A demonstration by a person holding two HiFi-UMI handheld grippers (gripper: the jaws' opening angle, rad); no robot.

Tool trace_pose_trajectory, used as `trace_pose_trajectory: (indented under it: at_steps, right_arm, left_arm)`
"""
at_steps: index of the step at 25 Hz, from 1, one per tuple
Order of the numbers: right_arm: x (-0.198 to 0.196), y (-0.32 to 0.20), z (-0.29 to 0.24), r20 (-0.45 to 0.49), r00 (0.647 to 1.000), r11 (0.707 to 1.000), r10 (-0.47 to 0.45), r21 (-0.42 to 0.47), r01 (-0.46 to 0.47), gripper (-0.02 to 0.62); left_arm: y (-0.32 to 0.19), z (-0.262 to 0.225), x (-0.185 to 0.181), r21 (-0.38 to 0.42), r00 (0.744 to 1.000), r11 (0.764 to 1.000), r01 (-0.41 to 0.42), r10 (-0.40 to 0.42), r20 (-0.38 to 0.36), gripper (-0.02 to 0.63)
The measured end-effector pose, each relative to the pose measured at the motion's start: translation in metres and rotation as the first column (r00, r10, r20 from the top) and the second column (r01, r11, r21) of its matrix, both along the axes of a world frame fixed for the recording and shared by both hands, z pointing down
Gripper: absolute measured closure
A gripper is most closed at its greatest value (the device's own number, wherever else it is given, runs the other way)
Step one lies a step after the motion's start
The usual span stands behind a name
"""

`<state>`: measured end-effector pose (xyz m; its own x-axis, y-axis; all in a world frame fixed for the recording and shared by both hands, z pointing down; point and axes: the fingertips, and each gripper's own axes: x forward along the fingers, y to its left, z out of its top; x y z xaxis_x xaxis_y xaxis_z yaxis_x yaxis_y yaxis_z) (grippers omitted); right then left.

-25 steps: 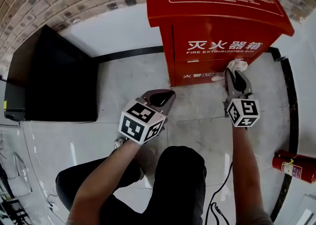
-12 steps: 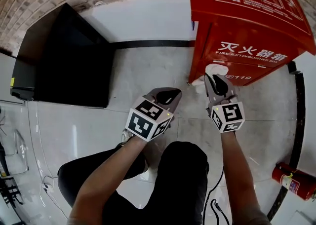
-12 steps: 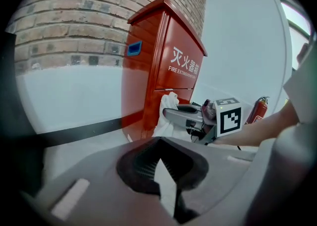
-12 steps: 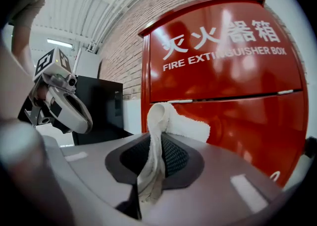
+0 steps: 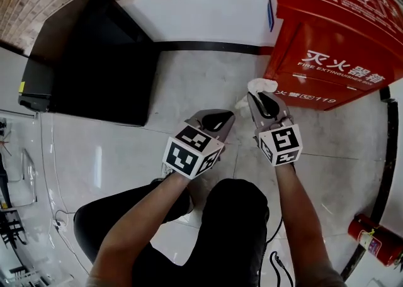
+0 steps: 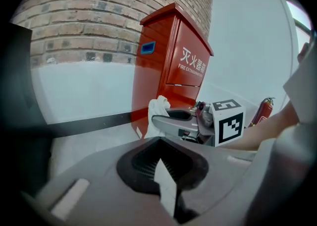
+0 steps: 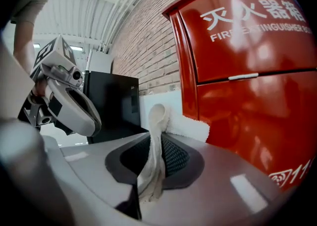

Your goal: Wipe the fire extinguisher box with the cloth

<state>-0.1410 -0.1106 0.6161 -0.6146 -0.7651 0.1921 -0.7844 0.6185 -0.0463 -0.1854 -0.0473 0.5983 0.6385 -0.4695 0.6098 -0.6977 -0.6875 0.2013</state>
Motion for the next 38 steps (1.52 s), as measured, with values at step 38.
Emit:
trace_pose_trajectory:
  at_steps: [38]
  right_arm:
    - [0.27, 0.007, 0.126, -0.089, 0.808, 0.791, 0.583, -0.163, -0.589, 0.517]
  left_arm:
    - [0.037, 0.052, 0.031, -0.073, 0.989, 0.989, -0.13, 0.134, 0.059, 0.606]
